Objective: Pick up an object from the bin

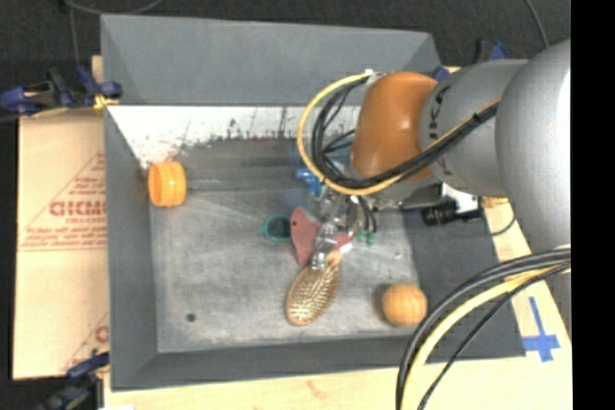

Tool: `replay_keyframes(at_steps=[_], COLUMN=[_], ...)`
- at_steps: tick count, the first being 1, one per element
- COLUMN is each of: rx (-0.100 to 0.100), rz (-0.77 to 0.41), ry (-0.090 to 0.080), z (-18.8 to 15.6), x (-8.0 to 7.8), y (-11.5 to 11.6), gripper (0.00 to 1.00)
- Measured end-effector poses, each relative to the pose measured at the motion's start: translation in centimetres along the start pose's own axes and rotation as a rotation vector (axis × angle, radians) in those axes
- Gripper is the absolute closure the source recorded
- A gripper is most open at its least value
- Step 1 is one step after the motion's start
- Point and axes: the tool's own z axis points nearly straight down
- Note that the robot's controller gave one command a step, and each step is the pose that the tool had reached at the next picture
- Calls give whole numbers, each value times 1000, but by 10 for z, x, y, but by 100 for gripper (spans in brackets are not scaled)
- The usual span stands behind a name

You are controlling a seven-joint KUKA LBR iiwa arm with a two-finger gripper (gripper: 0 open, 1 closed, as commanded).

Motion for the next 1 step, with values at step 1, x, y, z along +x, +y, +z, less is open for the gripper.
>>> replay_keyframes(at_steps=[1], rx=[0], rz=[0], ry=[0], z=[-1], x=[0], y=[0], gripper=[100])
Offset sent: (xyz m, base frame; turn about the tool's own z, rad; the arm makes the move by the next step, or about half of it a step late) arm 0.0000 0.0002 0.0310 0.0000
